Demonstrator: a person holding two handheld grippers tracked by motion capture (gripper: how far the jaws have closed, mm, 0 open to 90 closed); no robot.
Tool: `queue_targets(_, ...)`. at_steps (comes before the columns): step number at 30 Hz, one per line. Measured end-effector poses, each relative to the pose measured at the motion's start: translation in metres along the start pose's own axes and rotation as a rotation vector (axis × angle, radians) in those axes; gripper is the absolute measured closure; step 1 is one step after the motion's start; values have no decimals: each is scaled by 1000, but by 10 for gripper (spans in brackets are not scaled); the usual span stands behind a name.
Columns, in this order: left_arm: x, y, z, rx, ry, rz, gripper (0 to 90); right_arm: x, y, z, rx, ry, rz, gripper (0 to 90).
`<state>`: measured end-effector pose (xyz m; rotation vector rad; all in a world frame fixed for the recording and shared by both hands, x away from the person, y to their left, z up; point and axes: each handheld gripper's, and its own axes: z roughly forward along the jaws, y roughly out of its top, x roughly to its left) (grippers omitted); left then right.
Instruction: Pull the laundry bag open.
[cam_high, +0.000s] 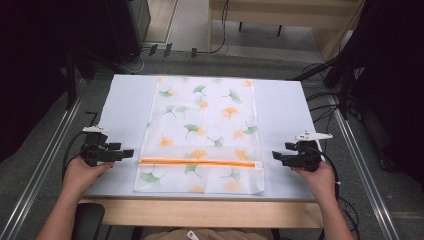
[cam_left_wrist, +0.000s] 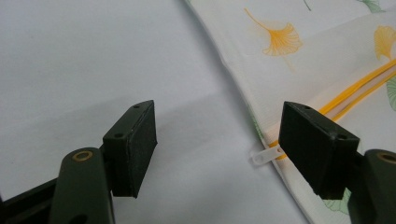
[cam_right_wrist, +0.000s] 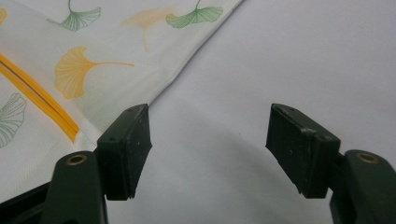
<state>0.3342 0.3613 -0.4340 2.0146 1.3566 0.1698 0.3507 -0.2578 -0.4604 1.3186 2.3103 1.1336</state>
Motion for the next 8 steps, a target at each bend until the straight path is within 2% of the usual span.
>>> queue_targets(8,1,0,1,9,11,-8,287,0,0,1,9,-2,-9,319)
